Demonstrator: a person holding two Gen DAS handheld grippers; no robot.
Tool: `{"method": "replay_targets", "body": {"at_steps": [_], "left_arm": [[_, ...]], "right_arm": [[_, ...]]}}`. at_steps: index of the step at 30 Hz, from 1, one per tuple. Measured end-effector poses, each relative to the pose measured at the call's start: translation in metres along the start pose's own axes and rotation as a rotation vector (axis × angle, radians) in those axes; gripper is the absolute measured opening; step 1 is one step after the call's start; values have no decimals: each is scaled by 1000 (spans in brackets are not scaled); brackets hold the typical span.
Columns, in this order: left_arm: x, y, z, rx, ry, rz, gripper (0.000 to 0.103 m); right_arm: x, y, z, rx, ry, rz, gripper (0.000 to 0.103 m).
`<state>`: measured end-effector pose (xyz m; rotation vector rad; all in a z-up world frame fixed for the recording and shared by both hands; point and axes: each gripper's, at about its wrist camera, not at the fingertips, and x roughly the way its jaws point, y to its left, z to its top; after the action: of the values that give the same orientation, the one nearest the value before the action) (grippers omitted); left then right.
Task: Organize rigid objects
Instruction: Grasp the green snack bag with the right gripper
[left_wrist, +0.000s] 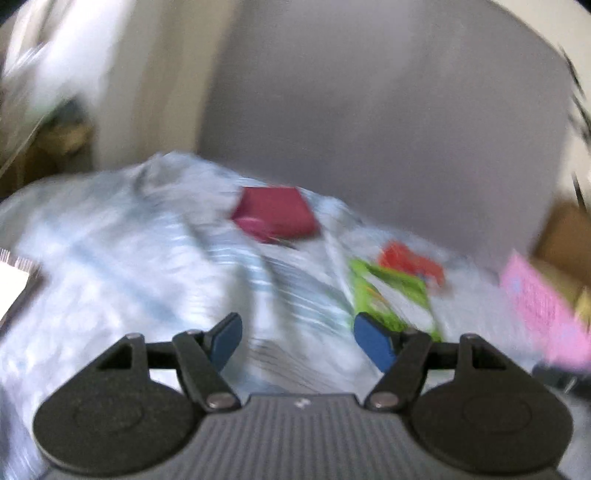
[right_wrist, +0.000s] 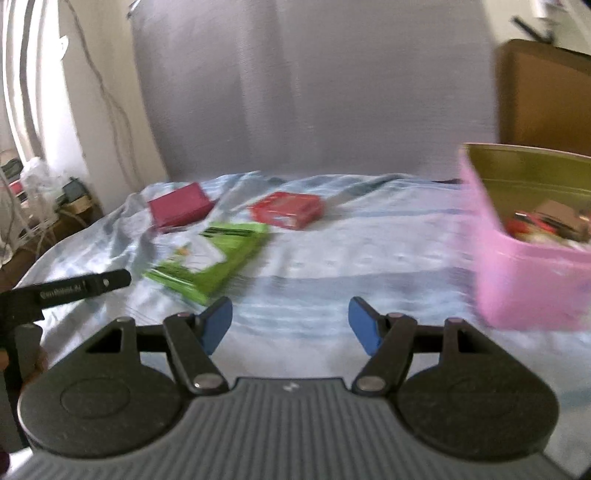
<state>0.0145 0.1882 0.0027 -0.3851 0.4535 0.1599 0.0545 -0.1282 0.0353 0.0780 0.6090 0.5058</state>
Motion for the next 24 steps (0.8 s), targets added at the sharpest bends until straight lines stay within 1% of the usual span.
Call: {"method": "replay_targets", "body": {"at_steps": [1,2,3,5,6,7,8,9,10,11,13,14,16,17,18,19,21,24], "left_arm": [[-1,7,1,-45,-13,2,69],[0,11,2,-70,-18,5,69],[1,13,2,-86,-18,0,69],[2,15,3,-91,-8,-14,69],[2,15,3,-90,-7,-16,69],[0,16,3,-92,-12,-18,69],[0,16,3,-96,-21,-19,69],[-1,18,3,-108,-36,-9,66],[-1,22,3,-132,-46,-8,71],[-1,25,3,-147,-49,-25,72],[0,28,4,-166,-47,-27,72],[1,29,4,-170,-46,-31,72],[1,28,4,-164,-37,-41,72],[1,27,4,-158,-36,-41,72],[1,26,4,-152,-36,-41,72],[1,25,3,-146,-38,-42,73],[1,23,3,-136,-40,-42,73],[2,22,2,-122,-34,-41,74]], "right_arm": [[8,6,3,3,7,17,73],[18,13,6,7,17,40,76],[27,20,8,8,26,57,81],[47,36,11,-11,51,88,86],[57,43,13,-26,64,96,86],[67,51,14,-39,78,101,87],[76,56,17,-43,92,108,90],[85,62,19,-40,110,112,95],[92,64,22,-30,125,113,95],[102,66,24,-13,143,104,96],[116,65,26,23,174,90,100],[118,66,27,28,156,84,101],[122,73,27,-19,152,66,100],[122,76,25,-52,150,60,98],[120,77,23,-73,147,63,93],[119,76,24,-91,147,70,91],[114,73,24,-114,154,102,78],[101,67,21,-151,161,127,72]]}}
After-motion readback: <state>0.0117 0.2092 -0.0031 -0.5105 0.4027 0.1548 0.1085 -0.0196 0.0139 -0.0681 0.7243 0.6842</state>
